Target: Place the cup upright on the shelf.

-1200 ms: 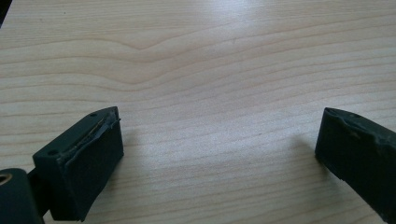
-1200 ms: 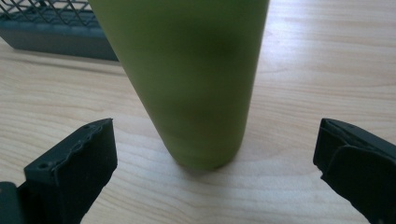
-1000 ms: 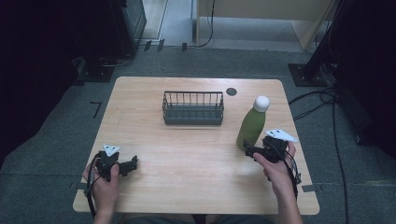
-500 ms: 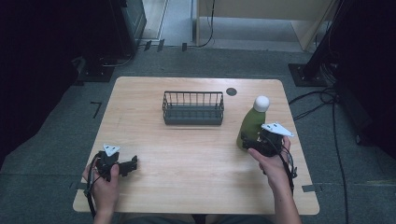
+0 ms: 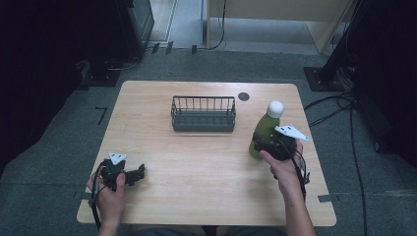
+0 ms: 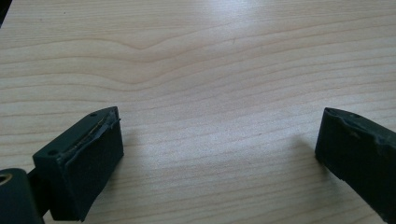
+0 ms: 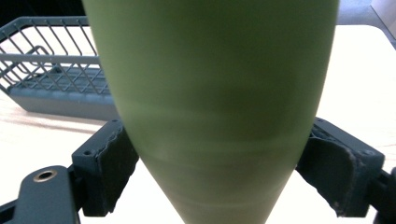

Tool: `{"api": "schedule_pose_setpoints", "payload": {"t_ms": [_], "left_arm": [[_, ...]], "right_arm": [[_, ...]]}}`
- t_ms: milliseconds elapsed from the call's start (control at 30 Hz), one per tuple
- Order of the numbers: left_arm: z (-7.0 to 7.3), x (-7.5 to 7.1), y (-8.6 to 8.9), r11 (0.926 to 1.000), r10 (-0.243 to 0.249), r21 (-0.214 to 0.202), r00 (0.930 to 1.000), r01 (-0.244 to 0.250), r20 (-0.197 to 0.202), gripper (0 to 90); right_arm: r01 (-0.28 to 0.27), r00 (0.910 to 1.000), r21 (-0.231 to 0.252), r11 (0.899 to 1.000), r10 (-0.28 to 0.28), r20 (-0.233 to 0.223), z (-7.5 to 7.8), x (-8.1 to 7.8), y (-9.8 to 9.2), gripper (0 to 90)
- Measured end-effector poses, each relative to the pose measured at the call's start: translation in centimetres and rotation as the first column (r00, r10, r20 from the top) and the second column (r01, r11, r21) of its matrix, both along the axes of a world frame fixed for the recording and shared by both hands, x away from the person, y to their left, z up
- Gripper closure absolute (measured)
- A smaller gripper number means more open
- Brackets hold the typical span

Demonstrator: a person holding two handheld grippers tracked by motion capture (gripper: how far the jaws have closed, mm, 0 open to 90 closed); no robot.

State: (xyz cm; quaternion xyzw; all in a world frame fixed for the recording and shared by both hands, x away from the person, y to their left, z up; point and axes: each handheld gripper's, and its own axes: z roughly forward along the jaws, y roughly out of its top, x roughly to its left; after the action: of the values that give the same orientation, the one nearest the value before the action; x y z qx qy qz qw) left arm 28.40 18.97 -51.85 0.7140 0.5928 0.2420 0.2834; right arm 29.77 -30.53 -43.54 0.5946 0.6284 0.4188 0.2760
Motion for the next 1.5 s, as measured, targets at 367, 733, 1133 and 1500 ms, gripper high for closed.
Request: {"api": "schedule_pose_setpoints", "payload": {"t_ms": [367,733,1133,1500], "left_arm": [[0.0,0.0,0.0,1.0,0.001,-0.001,1.0,-0.001,0.0,1.6],[0.0,0.0,0.0,1.0,0.0,0.0,1.0,0.0,0.0,1.6],[0.0,0.0,0.0,1.0,0.0,0.0,1.0,0.0,0.0,1.6],[0.0,0.0,0.0,1.0,0.0,0.0,1.0,0.0,0.0,1.6]], "right_arm": [[0.012,0.9998,0.033,0.999,-0.013,0.012,0.2,0.8,0.0,15.4],[0.013,0.9989,-0.05,0.999,-0.011,0.046,0.5,0.6,0.4,19.8],[-0.032,0.9983,-0.035,0.999,0.034,0.047,1.2,0.6,1.2,20.6],[-0.094,0.993,-0.015,0.995,0.094,0.071,2.9,1.2,3.4,20.6]]}}
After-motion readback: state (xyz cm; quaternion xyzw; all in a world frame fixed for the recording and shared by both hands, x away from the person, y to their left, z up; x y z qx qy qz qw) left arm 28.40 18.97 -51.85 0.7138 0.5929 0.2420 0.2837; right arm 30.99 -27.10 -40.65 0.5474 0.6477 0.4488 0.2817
